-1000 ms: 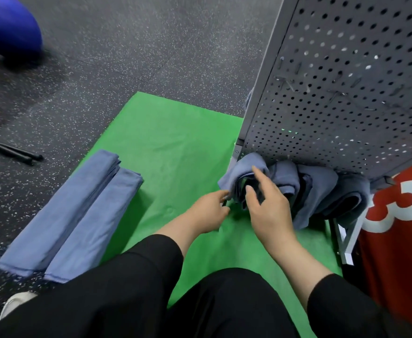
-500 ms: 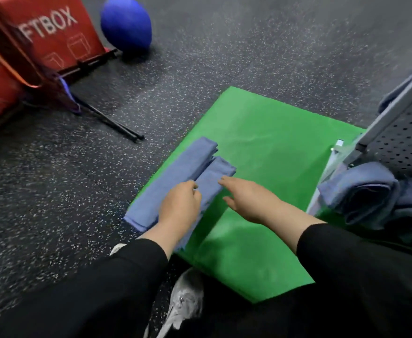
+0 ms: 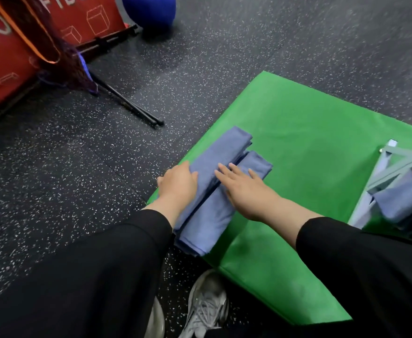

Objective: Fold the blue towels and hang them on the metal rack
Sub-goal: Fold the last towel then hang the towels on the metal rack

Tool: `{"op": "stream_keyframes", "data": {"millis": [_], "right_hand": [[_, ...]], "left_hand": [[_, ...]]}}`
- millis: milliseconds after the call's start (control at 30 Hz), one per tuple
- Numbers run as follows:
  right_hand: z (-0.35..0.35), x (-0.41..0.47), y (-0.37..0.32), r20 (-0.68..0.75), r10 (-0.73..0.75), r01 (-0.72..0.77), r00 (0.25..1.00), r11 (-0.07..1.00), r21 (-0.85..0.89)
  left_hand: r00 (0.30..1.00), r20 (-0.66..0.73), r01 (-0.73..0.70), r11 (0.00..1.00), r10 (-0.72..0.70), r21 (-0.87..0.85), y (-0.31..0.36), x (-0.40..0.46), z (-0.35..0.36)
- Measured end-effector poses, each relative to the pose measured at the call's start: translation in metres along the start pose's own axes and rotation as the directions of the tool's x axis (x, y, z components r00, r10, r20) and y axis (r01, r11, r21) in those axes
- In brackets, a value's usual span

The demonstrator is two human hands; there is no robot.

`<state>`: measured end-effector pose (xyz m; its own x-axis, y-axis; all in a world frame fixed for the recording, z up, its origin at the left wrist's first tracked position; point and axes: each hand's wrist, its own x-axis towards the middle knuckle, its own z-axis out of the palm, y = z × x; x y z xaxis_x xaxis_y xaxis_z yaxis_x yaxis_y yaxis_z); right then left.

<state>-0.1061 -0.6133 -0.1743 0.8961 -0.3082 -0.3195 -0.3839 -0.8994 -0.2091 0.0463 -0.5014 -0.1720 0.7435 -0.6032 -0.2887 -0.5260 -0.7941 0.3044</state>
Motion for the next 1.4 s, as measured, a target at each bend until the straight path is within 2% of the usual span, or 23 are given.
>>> {"op": "stream_keyframes", "data": {"millis": [133,367,500,600,667,767,867,933,1000,1033,1133,1200,1267,1333,1400], "right_hand": [[0.003,0.008,-0.001,0.036,0.006,-0.006,0.999,1.0,-0.003],[0.003,0.01,-0.002,0.064,0.004,-0.005,0.998,1.0,0.015],[-0.003,0.008,-0.001,-0.012,0.036,-0.034,0.999,0.995,0.093],[-0.01,0.006,0.003,-0.151,0.076,-0.053,0.986,0.987,0.154],[-0.018,0.004,0.008,-0.231,0.099,-0.051,0.968,0.977,0.205],[-0.036,-0.004,0.013,-0.321,0.123,-0.02,0.939,0.952,0.307],[-0.053,-0.021,0.016,-0.47,0.171,0.012,0.866,0.933,0.361],[-0.065,-0.037,0.02,-0.574,0.208,0.018,0.792,0.932,0.362],[-0.077,-0.058,0.024,-0.617,0.242,0.01,0.749,0.927,0.375],[-0.084,-0.07,0.026,-0.609,0.271,-0.009,0.746,0.918,0.398],[-0.098,-0.104,0.031,-0.545,0.358,-0.099,0.758,0.889,0.446],[-0.105,-0.127,0.038,-0.511,0.412,-0.17,0.754,0.874,0.454],[-0.113,-0.152,0.047,-0.48,0.484,-0.244,0.732,0.844,0.478],[-0.121,-0.177,0.056,-0.451,0.54,-0.316,0.711,0.818,0.48],[-0.126,-0.203,0.064,-0.414,0.582,-0.381,0.7,0.794,0.473]], "left_hand": [[1.0,0.01,0.014,0.99,-0.013,-0.137,-0.001,0.018,0.002],[0.999,0.0,0.033,0.986,-0.034,-0.166,0.002,0.025,-0.001],[0.998,-0.051,-0.034,0.957,0.02,-0.289,0.012,0.022,-0.011],[0.997,-0.001,-0.061,0.857,0.071,-0.512,0.019,0.018,-0.026],[0.991,0.069,-0.038,0.735,0.115,-0.678,0.025,0.013,-0.041],[0.968,0.176,0.05,0.543,0.182,-0.838,0.041,0.003,-0.063],[0.937,0.243,0.121,0.416,0.253,-0.901,0.06,-0.012,-0.08],[0.904,0.284,0.153,0.379,0.319,-0.913,0.073,-0.024,-0.086],[0.894,0.286,0.149,0.374,0.344,-0.915,0.083,-0.035,-0.089],[0.903,0.261,0.112,0.4,0.341,-0.91,0.088,-0.04,-0.089],[0.937,0.107,-0.133,0.621,0.333,-0.773,0.11,-0.056,-0.09],[0.918,0.009,-0.29,0.687,0.396,-0.666,0.131,-0.074,-0.086],[0.851,-0.031,-0.451,0.698,0.525,-0.556,0.152,-0.1,-0.078],[0.757,0.003,-0.593,0.689,0.654,-0.417,0.172,-0.129,-0.067],[0.703,0.018,-0.673,0.672,0.711,-0.308,0.193,-0.153,-0.055]]}}
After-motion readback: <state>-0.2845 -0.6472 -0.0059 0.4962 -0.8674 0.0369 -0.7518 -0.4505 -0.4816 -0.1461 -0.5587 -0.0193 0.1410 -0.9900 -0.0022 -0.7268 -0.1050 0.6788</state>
